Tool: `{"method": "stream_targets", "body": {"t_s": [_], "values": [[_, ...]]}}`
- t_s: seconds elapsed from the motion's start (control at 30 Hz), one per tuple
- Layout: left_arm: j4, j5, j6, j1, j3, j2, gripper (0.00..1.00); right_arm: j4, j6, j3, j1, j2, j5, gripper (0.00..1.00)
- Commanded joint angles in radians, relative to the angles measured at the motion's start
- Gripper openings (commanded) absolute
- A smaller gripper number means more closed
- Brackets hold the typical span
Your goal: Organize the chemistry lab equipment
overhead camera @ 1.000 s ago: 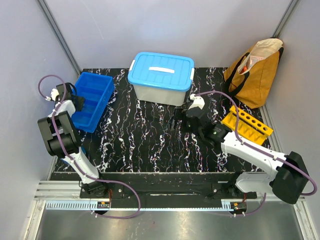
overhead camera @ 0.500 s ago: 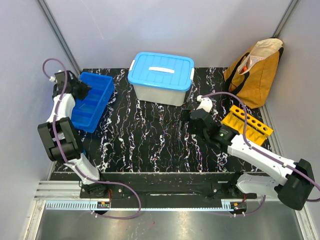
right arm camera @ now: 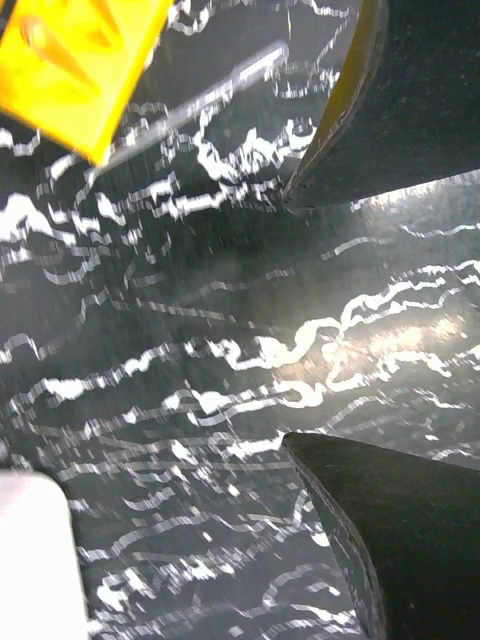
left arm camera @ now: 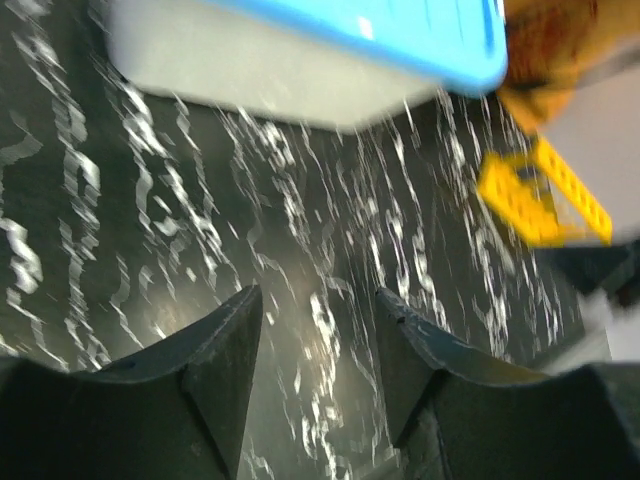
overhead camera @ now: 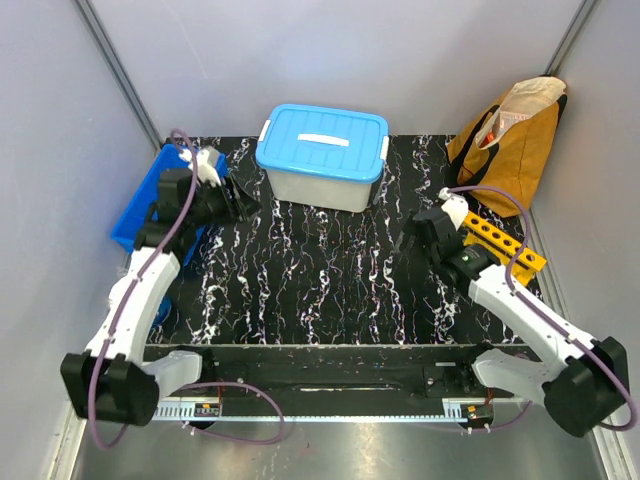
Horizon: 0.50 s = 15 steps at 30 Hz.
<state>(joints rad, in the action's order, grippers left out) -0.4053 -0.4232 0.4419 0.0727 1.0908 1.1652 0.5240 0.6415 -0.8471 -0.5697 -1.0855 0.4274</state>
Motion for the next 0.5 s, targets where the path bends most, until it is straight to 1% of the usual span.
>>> {"method": "stream_targets", "body": {"t_s": [0.0, 0.07, 0.1, 0.13, 0.17, 0.2, 0.27, 0.3, 0.33, 0.4, 0.43, 0.47], "values": [[0.048, -0.098, -0.057, 0.131, -0.171, -0.155, 0.54, -0.05, -0.057, 0.002, 0.135, -0.045, 0.015, 0.96], [0.06, -0.051, -0.089, 0.199, -0.232, -0.22, 0.59, -0.12, -0.181, -0.016, 0.162, -0.091, -0.035, 0.92], [0.059, -0.043, -0.104, 0.231, -0.253, -0.245, 0.61, -0.107, -0.224, -0.05, 0.163, -0.12, -0.012, 0.9], [0.051, -0.054, -0.109, 0.242, -0.267, -0.258, 0.63, -0.079, -0.265, -0.084, 0.163, -0.148, 0.034, 0.9], [0.051, -0.074, -0.109, 0.248, -0.284, -0.275, 0.64, -0.061, -0.34, -0.119, 0.168, -0.172, 0.056, 0.9], [0.051, -0.106, -0.109, 0.249, -0.29, -0.289, 0.68, -0.05, -0.388, -0.148, 0.18, -0.194, 0.065, 0.9], [0.048, -0.138, -0.112, 0.249, -0.314, -0.334, 0.83, -0.016, -0.468, -0.197, 0.226, -0.232, 0.097, 0.89], [0.045, -0.138, -0.12, 0.249, -0.325, -0.355, 0.91, -0.01, -0.508, -0.216, 0.258, -0.243, 0.082, 0.87], [0.036, -0.125, -0.127, 0.249, -0.338, -0.38, 0.98, -0.007, -0.554, -0.228, 0.301, -0.255, 0.024, 0.84], [0.025, -0.098, -0.121, 0.254, -0.35, -0.416, 0.99, 0.013, -0.601, -0.251, 0.37, -0.277, -0.067, 0.78], [0.025, -0.091, -0.118, 0.26, -0.353, -0.432, 0.99, 0.025, -0.623, -0.26, 0.399, -0.293, -0.094, 0.72], [0.023, -0.069, -0.111, 0.266, -0.358, -0.446, 0.99, 0.037, -0.635, -0.259, 0.419, -0.309, -0.143, 0.7]]}}
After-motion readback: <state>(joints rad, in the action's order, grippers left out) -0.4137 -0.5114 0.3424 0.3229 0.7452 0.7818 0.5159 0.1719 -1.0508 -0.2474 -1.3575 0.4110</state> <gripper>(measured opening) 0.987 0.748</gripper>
